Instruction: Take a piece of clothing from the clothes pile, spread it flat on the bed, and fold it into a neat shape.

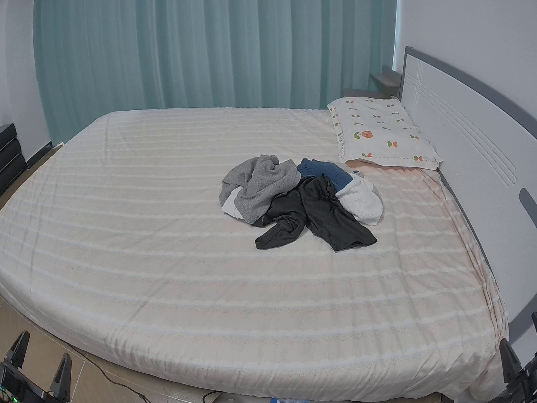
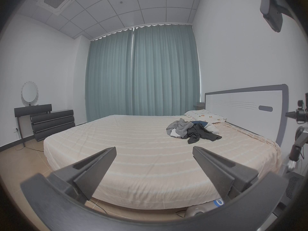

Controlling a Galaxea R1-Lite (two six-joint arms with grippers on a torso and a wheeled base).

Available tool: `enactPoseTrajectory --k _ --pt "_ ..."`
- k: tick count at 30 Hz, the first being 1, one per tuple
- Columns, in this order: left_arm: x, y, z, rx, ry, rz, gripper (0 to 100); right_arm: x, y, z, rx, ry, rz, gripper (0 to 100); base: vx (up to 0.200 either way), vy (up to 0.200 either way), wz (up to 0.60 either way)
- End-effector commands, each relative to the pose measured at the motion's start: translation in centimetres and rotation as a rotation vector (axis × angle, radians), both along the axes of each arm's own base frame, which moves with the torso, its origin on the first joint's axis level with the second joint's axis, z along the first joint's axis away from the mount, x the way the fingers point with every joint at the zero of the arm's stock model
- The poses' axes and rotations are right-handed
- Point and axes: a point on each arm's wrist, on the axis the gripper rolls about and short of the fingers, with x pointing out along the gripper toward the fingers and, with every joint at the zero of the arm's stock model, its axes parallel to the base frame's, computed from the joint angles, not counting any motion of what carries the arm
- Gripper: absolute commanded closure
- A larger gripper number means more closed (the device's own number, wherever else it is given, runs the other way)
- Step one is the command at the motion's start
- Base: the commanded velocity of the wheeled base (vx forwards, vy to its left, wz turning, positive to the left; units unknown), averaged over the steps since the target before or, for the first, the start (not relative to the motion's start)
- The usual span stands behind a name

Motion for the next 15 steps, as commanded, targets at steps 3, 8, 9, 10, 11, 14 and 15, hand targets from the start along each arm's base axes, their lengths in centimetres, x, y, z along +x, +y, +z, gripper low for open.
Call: enactPoseTrajectory --k 3,8,9,10,11,14,15 --pt "0.0 0.0 -0.5 0.000 -0.002 0.000 0 4.5 0.2 6.3 0.067 0.279 0.099 0 0.000 0.000 0.00" --pt "0.0 0.0 -0.4 0.000 -0.003 0.000 0 12.4 0.5 6.7 0.190 0.456 0.093 0 0.000 0.000 0.00" --pt "0.0 0.0 -0.4 0.000 -0.003 0.000 0 12.7 0.5 6.6 0.189 0.461 0.092 0 0.000 0.000 0.00" --pt "0.0 0.0 -0.4 0.000 -0.003 0.000 0 15.5 0.8 6.1 0.193 0.512 0.098 0 0.000 0.000 0.00" --pt "0.0 0.0 -0.4 0.000 -0.003 0.000 0 17.5 0.9 5.6 0.193 0.551 0.098 0 0.000 0.000 0.00" --pt "0.0 0.0 -0.4 0.000 -0.003 0.000 0 22.2 1.2 4.0 0.210 0.640 0.069 0 0.000 0.000 0.00" --pt "0.0 0.0 -0.4 0.000 -0.003 0.000 0 24.4 1.5 3.3 0.229 0.671 0.053 0 0.000 0.000 0.00"
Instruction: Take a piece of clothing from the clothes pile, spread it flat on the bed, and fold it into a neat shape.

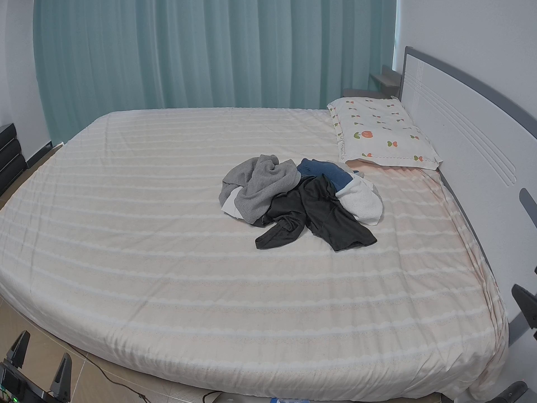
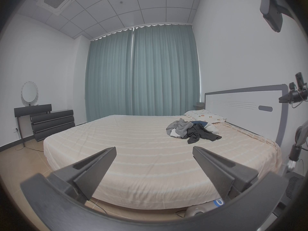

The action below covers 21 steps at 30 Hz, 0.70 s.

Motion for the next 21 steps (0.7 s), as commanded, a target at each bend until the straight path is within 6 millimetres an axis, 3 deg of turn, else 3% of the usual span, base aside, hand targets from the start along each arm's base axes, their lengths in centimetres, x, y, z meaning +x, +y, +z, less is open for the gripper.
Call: enactPoseTrajectory --k 1,3,9,16,21 --pt "0.0 0.0 -0.4 0.000 -0.003 0.000 0 18.0 1.4 -4.6 0.104 0.458 -0.016 0 0.000 0.000 0.00" --pt "0.0 0.0 -0.4 0.000 -0.003 0.000 0 22.3 2.6 -5.7 0.184 0.484 -0.058 0 0.000 0.000 0.00" --pt "0.0 0.0 -0.4 0.000 -0.003 0.000 0 29.8 5.0 -9.0 0.270 0.524 -0.148 0 0.000 0.000 0.00" --pt "0.0 0.0 -0.4 0.000 -0.003 0.000 0 35.7 7.7 -9.9 0.380 0.542 -0.233 0 0.000 0.000 0.00" --pt "0.0 0.0 -0.4 0.000 -0.003 0.000 0 38.0 8.8 -11.0 0.464 0.559 -0.265 0 0.000 0.000 0.00"
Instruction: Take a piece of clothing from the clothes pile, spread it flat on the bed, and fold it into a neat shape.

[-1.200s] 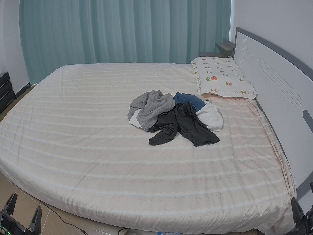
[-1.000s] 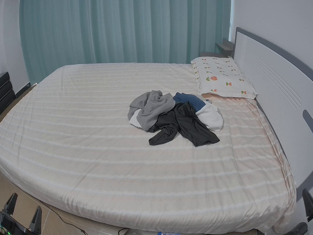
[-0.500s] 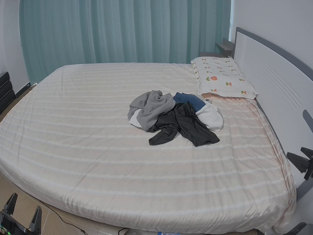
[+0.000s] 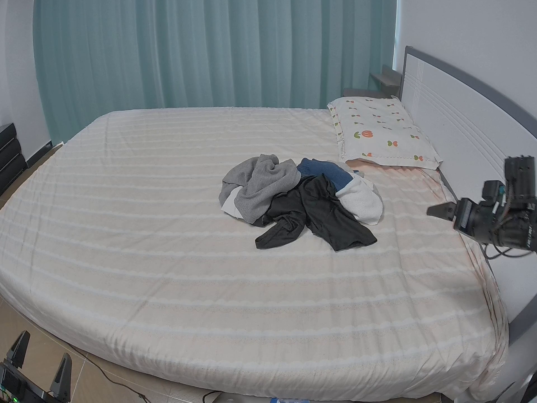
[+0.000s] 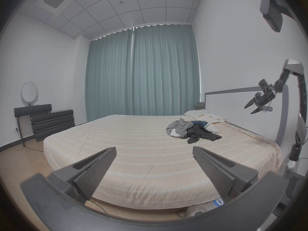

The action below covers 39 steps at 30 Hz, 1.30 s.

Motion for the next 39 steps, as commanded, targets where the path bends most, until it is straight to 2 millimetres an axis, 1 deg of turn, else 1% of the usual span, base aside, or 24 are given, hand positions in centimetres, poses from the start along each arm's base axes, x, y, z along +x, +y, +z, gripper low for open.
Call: enactPoseTrajectory --k 1,3,4,6,7,8,9,10,11,13,15,21,25,28,32,36,39 --pt "0.0 0.0 -0.4 0.000 -0.003 0.000 0 15.3 6.0 -10.6 0.191 0.160 -0.157 0 0.000 0.000 0.00" --pt "0.0 0.0 -0.4 0.000 -0.003 0.000 0 16.3 6.2 -11.2 0.204 0.155 -0.165 0 0.000 0.000 0.00" --pt "0.0 0.0 -0.4 -0.002 -0.003 0.000 0 16.4 6.1 -11.2 0.206 0.153 -0.168 0 0.000 0.000 0.00" --pt "0.0 0.0 -0.4 -0.002 -0.003 0.000 0 17.5 6.4 -12.4 0.225 0.159 -0.181 0 0.000 0.000 0.00" --pt "0.0 0.0 -0.5 0.000 -0.002 0.000 0 17.5 6.4 -12.4 0.227 0.160 -0.182 0 0.000 0.000 0.00" --pt "0.0 0.0 -0.4 0.000 -0.003 0.000 0 18.0 6.6 -13.5 0.227 0.172 -0.183 0 0.000 0.000 0.00" --pt "0.0 0.0 -0.4 0.000 -0.003 0.000 0 18.0 6.6 -13.7 0.226 0.175 -0.184 0 0.000 0.000 0.00" --pt "0.0 0.0 -0.4 0.000 -0.003 0.000 0 18.1 6.7 -14.5 0.224 0.186 -0.183 0 0.000 0.000 0.00" --pt "0.0 0.0 -0.4 0.000 -0.003 0.000 0 18.1 6.7 -14.6 0.224 0.188 -0.183 0 0.000 0.000 0.00" --pt "0.0 0.0 -0.4 0.000 -0.003 0.000 0 18.5 7.1 -15.9 0.221 0.202 -0.181 0 0.000 0.000 0.00" --pt "0.0 0.0 -0.4 0.000 -0.003 0.000 0 19.0 7.2 -16.7 0.234 0.207 -0.191 0 0.000 0.000 0.00" --pt "0.0 0.0 -0.4 0.000 -0.003 0.000 0 20.2 7.6 -16.9 0.285 0.190 -0.214 0 0.000 0.000 0.00" --pt "0.0 0.0 -0.4 -0.002 -0.003 0.000 0 20.7 8.4 -17.7 0.286 0.187 -0.204 0 0.000 0.000 0.00" --pt "0.0 0.0 -0.4 0.000 -0.003 0.000 0 20.8 8.5 -18.3 0.288 0.192 -0.207 0 0.000 0.000 0.00" --pt "0.0 0.0 -0.4 0.000 -0.003 0.000 0 21.0 8.5 -18.1 0.294 0.180 -0.206 0 0.000 0.000 0.00" --pt "0.0 0.0 -0.4 0.000 -0.003 0.000 0 21.8 8.7 -18.0 0.295 0.148 -0.214 0 0.000 0.000 0.00" --pt "0.0 0.0 -0.4 0.000 -0.003 0.000 0 22.5 9.4 -19.2 0.266 0.127 -0.246 0 0.000 0.000 0.00"
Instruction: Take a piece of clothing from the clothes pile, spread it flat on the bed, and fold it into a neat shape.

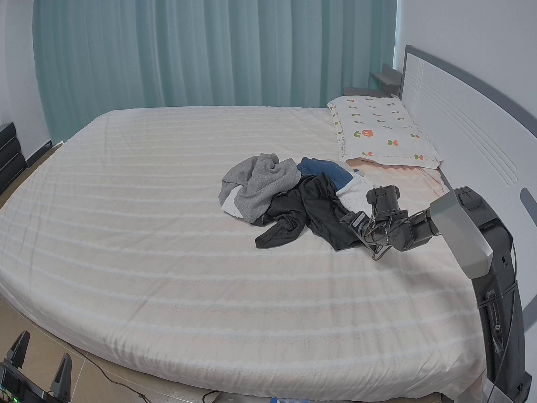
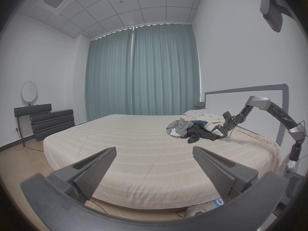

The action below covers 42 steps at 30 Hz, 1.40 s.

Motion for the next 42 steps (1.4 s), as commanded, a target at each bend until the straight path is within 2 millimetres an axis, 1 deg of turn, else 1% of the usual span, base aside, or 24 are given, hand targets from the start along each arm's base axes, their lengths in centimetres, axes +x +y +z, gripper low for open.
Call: enactPoseTrajectory --k 1,3,5,7,10,11,14,17,18,23,24,25,26,28,30,32,34,35,37,39,40,41,42 --pt "0.0 0.0 -0.4 0.000 -0.004 0.000 0 1.0 1.0 -1.7 -0.032 -0.017 -0.029 0 0.000 0.000 0.00" --pt "0.0 0.0 -0.4 0.000 -0.004 0.000 0 1.4 1.1 -1.9 -0.043 -0.031 -0.046 0 0.000 0.000 0.00" --pt "0.0 0.0 -0.4 0.000 -0.004 0.000 0 1.3 1.2 -2.0 -0.053 -0.002 -0.044 0 0.000 0.000 0.00" --pt "0.0 0.0 -0.4 0.000 -0.004 0.000 0 1.3 1.2 -1.8 -0.058 0.017 -0.044 0 0.000 0.000 0.00" --pt "0.0 0.0 -0.4 0.000 -0.004 0.000 0 1.7 1.3 -1.3 -0.053 0.003 -0.047 0 0.000 0.000 0.00" --pt "0.0 0.0 -0.4 0.000 -0.004 0.000 0 1.7 1.3 -1.4 -0.054 0.004 -0.047 100 0.000 0.000 0.00" --pt "0.0 0.0 -0.4 0.000 -0.004 0.000 0 1.8 1.2 -1.3 -0.050 -0.003 -0.050 100 0.000 0.000 0.00" --pt "0.0 0.0 -0.4 0.000 -0.004 0.000 0 1.5 1.3 -0.9 -0.048 0.000 -0.048 100 0.000 0.000 0.00" --pt "0.0 0.0 -0.4 0.000 -0.004 0.000 0 1.4 1.4 -0.4 -0.047 -0.001 -0.048 100 0.000 0.000 0.00" --pt "0.0 0.0 -0.4 0.000 -0.004 0.000 0 -0.7 1.2 0.9 -0.039 0.040 -0.017 100 0.000 0.000 0.00" --pt "0.0 0.0 -0.4 0.000 -0.004 0.000 0 -0.7 1.2 0.9 -0.039 0.040 -0.017 100 0.000 0.000 0.00" --pt "0.0 0.0 -0.4 0.000 -0.004 0.000 0 -2.4 0.8 2.3 -0.010 0.046 0.023 100 0.000 0.000 0.00" --pt "0.0 0.0 -0.4 0.000 -0.004 0.000 0 -3.0 0.7 2.7 0.002 0.040 0.036 100 0.000 0.000 0.00" --pt "0.0 0.0 -0.4 0.000 -0.004 0.000 0 -5.5 0.1 4.5 0.057 0.006 0.099 100 0.000 0.000 0.00" --pt "0.0 0.0 -0.4 0.000 -0.004 0.000 0 -8.0 -0.4 5.5 0.098 -0.018 0.158 100 0.000 0.000 0.00" --pt "0.0 0.0 -0.5 0.000 -0.002 0.000 0 -10.4 -0.9 6.1 0.127 -0.047 0.203 100 0.000 0.000 0.00" --pt "0.0 0.0 -0.4 0.000 -0.004 0.000 0 -11.5 -1.1 6.2 0.136 -0.059 0.221 100 0.000 0.000 0.00" --pt "0.0 0.0 -0.4 0.000 -0.004 0.000 0 -12.2 -1.2 5.8 0.135 -0.065 0.228 100 0.000 0.000 0.00" --pt "0.0 0.0 -0.4 0.000 -0.004 0.000 0 -12.3 -1.3 5.3 0.136 -0.065 0.227 100 0.000 0.000 0.00" --pt "0.0 0.0 -0.4 0.000 -0.004 0.000 0 -11.4 -1.5 4.0 0.134 -0.057 0.215 100 0.000 0.000 0.00" --pt "0.0 0.0 -0.4 0.000 -0.004 0.000 0 -10.9 -1.5 3.7 0.129 -0.060 0.207 100 0.000 0.000 0.00" --pt "0.0 0.0 -0.4 0.000 -0.004 0.000 0 -10.9 -1.5 3.7 0.129 -0.060 0.207 100 0.000 0.000 0.00" --pt "0.0 0.0 -0.4 0.000 -0.004 0.000 0 -9.7 -1.5 3.5 0.128 -0.073 0.200 100 0.000 0.000 0.00"
